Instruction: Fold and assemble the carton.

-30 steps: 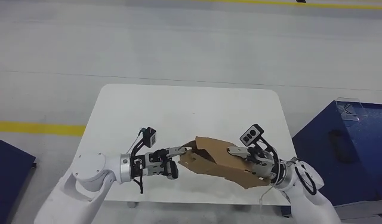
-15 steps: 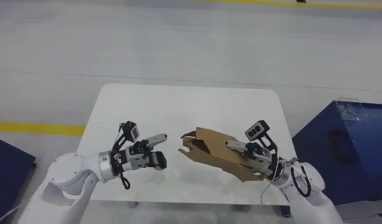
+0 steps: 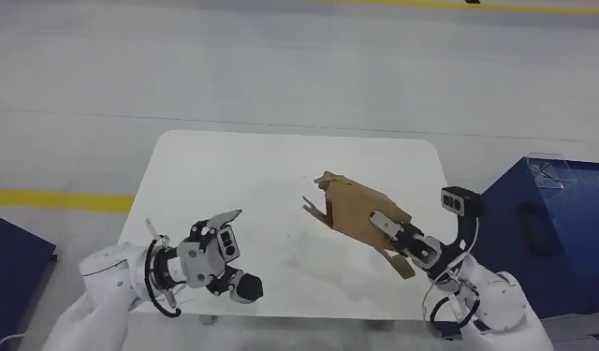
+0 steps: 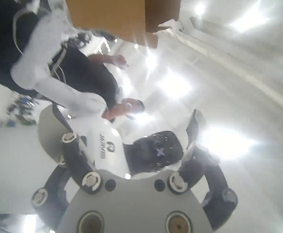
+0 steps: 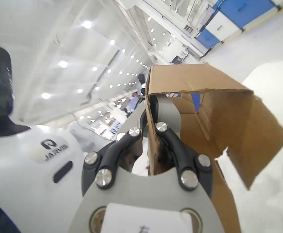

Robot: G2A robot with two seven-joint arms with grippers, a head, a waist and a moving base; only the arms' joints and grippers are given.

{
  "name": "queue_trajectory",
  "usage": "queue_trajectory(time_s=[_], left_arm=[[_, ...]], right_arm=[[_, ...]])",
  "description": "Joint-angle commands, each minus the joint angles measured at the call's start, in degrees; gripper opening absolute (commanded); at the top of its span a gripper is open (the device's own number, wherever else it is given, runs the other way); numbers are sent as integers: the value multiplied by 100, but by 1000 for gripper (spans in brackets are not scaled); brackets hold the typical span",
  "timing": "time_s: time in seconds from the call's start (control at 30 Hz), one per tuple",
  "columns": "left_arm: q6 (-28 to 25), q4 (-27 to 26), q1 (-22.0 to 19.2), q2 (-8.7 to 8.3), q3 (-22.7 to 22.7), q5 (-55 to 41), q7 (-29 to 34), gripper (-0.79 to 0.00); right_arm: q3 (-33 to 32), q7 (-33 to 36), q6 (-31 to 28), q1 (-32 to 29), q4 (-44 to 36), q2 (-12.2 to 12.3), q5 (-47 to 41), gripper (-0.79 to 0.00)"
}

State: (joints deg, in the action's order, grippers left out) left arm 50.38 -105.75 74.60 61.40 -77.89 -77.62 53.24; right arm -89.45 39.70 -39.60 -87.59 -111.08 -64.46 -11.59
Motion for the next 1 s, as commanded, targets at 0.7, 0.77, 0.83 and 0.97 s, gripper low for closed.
queue_trajectory(time_s=[0.7, 0.77, 0.83, 0.97], left_arm=[[762, 913, -1185, 9, 1694, -2605, -2311, 0], [762, 995, -1197, 0, 1719, -2661, -2352, 0], [762, 1045, -1222, -5, 1754, -2691, -2372, 0], [762, 1133, -1278, -13, 1762, -2731, -2347, 0]], right_arm=[[719, -2863, -1104, -147, 116, -240, 4954, -785], [721, -2891, -1112, -150, 117, -234, 4906, -785], [723, -2877, -1109, -148, 107, -225, 4881, -785], [750, -2866, -1112, -151, 70, -211, 4829, -785]])
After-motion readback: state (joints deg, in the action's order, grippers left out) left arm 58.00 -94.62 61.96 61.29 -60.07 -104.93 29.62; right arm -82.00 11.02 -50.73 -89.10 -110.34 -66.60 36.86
